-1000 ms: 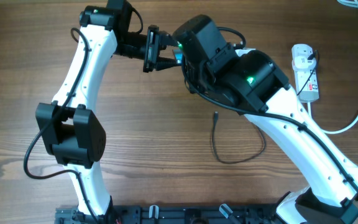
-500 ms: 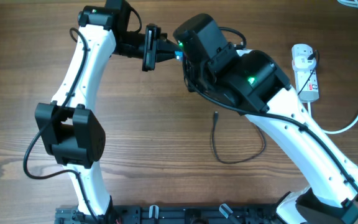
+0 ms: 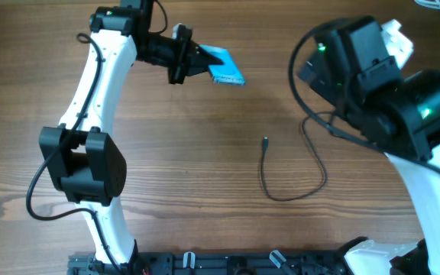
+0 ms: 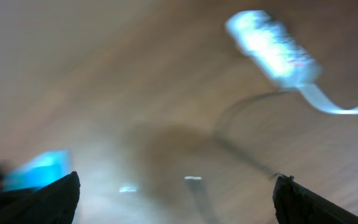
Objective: Plug charger to phone and switch on socket
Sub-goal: 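Grasp the black USB-C cable plug with the right gripper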
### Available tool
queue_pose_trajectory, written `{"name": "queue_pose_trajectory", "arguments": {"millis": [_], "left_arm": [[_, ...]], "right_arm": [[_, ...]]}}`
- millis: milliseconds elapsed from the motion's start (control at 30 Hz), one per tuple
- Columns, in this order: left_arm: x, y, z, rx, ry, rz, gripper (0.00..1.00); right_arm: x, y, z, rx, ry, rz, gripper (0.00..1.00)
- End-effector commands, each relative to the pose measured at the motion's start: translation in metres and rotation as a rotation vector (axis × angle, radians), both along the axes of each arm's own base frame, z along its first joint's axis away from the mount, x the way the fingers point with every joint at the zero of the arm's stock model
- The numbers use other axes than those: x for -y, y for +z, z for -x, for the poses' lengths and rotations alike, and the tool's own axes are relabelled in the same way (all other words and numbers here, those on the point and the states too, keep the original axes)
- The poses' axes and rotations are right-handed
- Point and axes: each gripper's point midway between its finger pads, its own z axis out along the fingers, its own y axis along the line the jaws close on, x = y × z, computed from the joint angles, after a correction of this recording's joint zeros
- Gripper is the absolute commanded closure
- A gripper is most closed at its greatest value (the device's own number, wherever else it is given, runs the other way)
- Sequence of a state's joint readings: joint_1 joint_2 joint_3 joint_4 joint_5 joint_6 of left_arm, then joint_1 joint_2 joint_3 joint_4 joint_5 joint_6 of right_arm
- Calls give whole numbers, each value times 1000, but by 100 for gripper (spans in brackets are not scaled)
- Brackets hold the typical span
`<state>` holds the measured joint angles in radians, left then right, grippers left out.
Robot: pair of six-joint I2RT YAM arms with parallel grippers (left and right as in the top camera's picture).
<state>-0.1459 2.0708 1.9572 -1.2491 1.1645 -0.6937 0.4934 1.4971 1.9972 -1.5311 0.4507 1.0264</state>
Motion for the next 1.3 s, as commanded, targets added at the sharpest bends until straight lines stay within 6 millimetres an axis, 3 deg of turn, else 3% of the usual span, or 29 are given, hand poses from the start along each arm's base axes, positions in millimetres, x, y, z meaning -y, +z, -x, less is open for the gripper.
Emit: {"name": "queue_pose_trajectory", "arguments": {"millis": [0, 33, 100, 233, 267, 367, 467, 767, 867, 967, 1133, 1267], "left_arm": [[-27, -25, -13, 247, -28, -266, 96], [-37, -39, -13, 242, -26, -372, 96], [-49, -52, -14, 235, -21, -481, 96], [-114, -86, -9, 180, 4, -908, 96], [-127, -90, -7, 169, 1, -980, 96], [-139, -98, -4, 153, -4, -1054, 96], [-144, -107, -3, 129, 16, -1082, 96], [-144, -143, 5, 93, -6, -1080, 96], [-141, -143, 2, 106, 2, -1062, 96], [-139, -143, 0, 111, 5, -1054, 96], [-137, -143, 1, 109, 4, -1043, 96], [-137, -143, 1, 109, 3, -1043, 96]], "right_arm": [[18, -36, 4, -181, 55, 164, 0], [7, -63, 3, -277, 161, 180, 0], [-12, -92, 2, -356, 270, 144, 0], [-42, -175, 8, -516, 361, 37, 1], [-54, -193, 11, -547, 435, -4, 5], [-75, -232, 18, -582, 527, -101, 36], [-77, -266, 27, -602, 541, -103, 39], [-82, -331, 18, -691, 528, -86, 46], [-85, -339, 13, -683, 526, -88, 46], [-80, -346, 10, -685, 470, -70, 60], [-91, -348, 14, -676, 499, -26, 61], [-86, -355, 13, -677, 437, 5, 63]]}}
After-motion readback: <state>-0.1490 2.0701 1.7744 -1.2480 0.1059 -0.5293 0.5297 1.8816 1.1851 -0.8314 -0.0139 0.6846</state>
